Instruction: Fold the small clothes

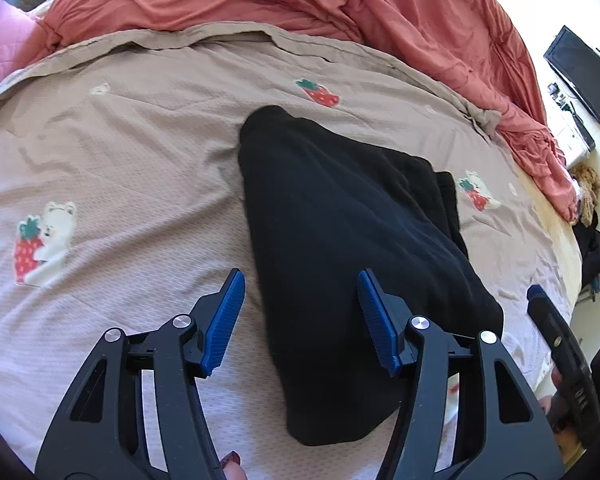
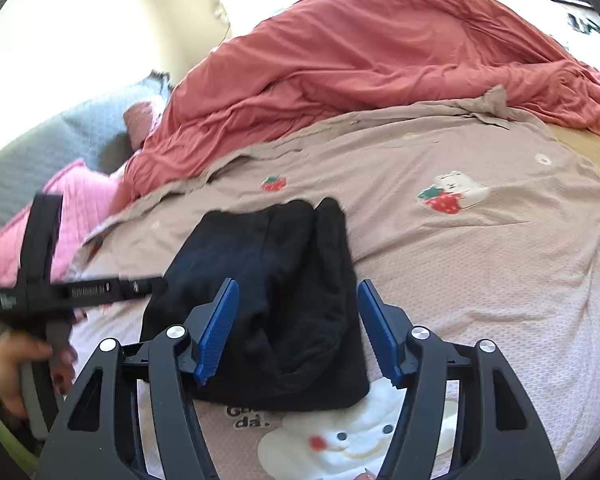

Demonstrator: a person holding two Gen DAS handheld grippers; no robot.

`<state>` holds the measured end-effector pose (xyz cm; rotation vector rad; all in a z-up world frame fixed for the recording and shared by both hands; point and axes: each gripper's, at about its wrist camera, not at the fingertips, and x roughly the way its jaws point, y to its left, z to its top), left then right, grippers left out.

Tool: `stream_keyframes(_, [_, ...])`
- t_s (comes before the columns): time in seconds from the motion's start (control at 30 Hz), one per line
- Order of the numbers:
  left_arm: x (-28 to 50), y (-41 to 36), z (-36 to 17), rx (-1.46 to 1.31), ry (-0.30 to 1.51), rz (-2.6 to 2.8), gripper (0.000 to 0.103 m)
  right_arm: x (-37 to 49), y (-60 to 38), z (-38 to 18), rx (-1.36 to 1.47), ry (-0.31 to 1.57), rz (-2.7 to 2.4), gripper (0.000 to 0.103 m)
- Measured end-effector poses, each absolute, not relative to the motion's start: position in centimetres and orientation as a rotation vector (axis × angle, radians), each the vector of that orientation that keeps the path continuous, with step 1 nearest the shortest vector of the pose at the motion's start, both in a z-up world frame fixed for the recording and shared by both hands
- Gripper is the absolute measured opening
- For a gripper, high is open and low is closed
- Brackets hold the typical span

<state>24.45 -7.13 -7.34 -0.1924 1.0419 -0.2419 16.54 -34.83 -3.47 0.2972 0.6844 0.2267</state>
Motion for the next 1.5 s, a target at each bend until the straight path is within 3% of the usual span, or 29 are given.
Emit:
stream_keyframes(0.2, [23.9,-9.2,-9.6,-0.086,1.080,-0.239,0.052,18.3,-35.5,-3.8,0.306,0.710,0.237,0.066])
stream_keyframes(0.7, [22.4,-9.6,-9.1,-0.044,1.052,-0.251,0.052,29.4,-33.8,-7.9,0.362,0.962,0.255,0.067])
stream_keyframes(0.8, [22.3,-9.8,-9.0,-0.039,1.047,-0.254,0.053,30.3,-32.8,-8.3,0.327,0.994,0.288,0.032])
stream_keyframes(0.9, [22.2,-10.1,-8.9,-0.028,1.045,-0.254,0.054,30.3,-31.1,-8.1,0.204,0.981,0.340,0.013])
stream_keyframes(0.93, [22.2,-10.1,-8.9,-0.029,1.046,-0.253,0.054,30.1,-30.9,-7.8,0.180,0.969,0.348,0.012])
stream_keyframes(1.07, [22.0,-10.2,-8.8,-0.033,1.043,-0.267,0.056,28.8,-31.5,-4.9,0.125,0.852,0.369,0.011])
stream_keyframes(1.27, [21.8,-11.2,-9.7,0.010,1.062,-0.287,0.064,30.5,-32.7,-8.4,0.095,0.962,0.268,0.012])
stream_keyframes(1.33, [21.7,-11.2,-9.8,0.009,1.065,-0.289,0.065,30.4,-32.8,-9.4,0.090,0.968,0.262,0.017])
stream_keyframes(1.43, [21.7,-11.2,-9.8,0.011,1.074,-0.288,0.066,29.3,-33.7,-8.4,0.127,0.921,0.221,0.036])
stream_keyframes(1.5, [21.7,-11.0,-9.8,0.005,1.076,-0.290,0.066,28.4,-34.6,-7.4,0.165,0.898,0.210,0.036])
